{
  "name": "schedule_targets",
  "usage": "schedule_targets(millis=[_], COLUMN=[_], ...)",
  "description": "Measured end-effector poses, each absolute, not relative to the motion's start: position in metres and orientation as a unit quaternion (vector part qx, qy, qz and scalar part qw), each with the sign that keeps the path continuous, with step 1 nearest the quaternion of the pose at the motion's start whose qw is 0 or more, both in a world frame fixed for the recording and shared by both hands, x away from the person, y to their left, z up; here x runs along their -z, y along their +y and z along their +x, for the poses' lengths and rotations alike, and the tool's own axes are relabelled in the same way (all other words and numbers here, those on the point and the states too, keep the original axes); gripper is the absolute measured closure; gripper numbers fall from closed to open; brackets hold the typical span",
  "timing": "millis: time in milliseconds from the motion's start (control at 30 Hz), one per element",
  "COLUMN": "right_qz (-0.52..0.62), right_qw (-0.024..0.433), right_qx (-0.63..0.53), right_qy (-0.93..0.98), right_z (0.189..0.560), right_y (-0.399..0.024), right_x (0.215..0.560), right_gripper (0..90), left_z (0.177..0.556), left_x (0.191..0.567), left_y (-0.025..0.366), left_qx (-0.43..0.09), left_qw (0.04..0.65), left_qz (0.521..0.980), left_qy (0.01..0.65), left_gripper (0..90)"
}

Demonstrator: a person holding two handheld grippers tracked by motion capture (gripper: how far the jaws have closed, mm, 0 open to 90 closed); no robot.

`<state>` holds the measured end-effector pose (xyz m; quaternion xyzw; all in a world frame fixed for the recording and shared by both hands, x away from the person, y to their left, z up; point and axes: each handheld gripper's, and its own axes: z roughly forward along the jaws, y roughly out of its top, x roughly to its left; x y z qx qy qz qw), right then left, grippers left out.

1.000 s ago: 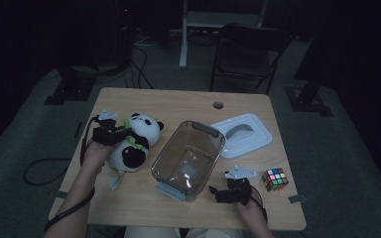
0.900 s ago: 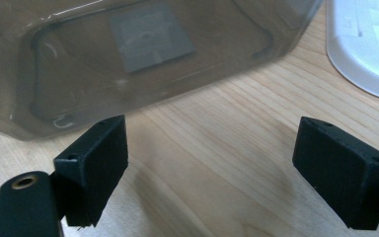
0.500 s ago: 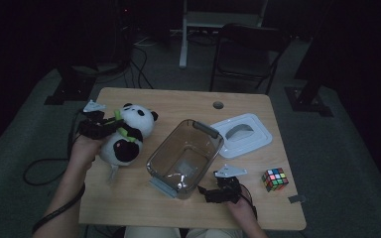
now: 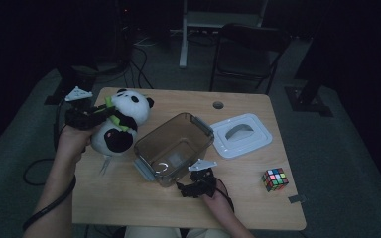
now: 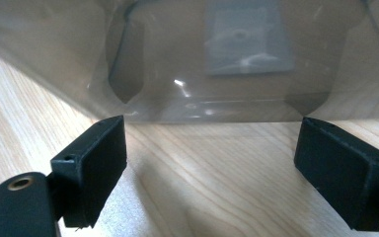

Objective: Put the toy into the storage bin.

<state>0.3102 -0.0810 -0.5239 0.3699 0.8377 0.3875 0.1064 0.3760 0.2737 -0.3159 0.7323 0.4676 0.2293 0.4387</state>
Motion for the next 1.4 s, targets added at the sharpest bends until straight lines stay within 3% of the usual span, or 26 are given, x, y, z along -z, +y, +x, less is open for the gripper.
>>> schedule_targets(millis=[300,733,1033,1400], right_qz=[0.38,0.413,0.419,0.422], right_qw=[0.11,0.123,0.132,0.125], right_qx=[-0.402,-0.425,-0.432,-0.437], right_qy=[0.826,0.796,0.788,0.785], right_z=[0.299,0.298,0.3,0.3], right_y=[-0.106,-0.143,-0.152,-0.155], right_x=[0.519,0.513,0.512,0.512], right_gripper=[12.5,12.5,12.5,12.4], left_z=[0.373,0.38,0.387,0.389], left_x=[0.302,0.299,0.314,0.335], left_y=[0.248,0.179,0.147,0.126], left_qx=[-0.215,-0.177,-0.148,-0.124], left_qw=[0.455,0.459,0.445,0.426], left_qz=[0.746,0.791,0.824,0.843], left_qy=[0.436,0.364,0.318,0.304], left_gripper=[74.6,74.5,74.4,74.3])
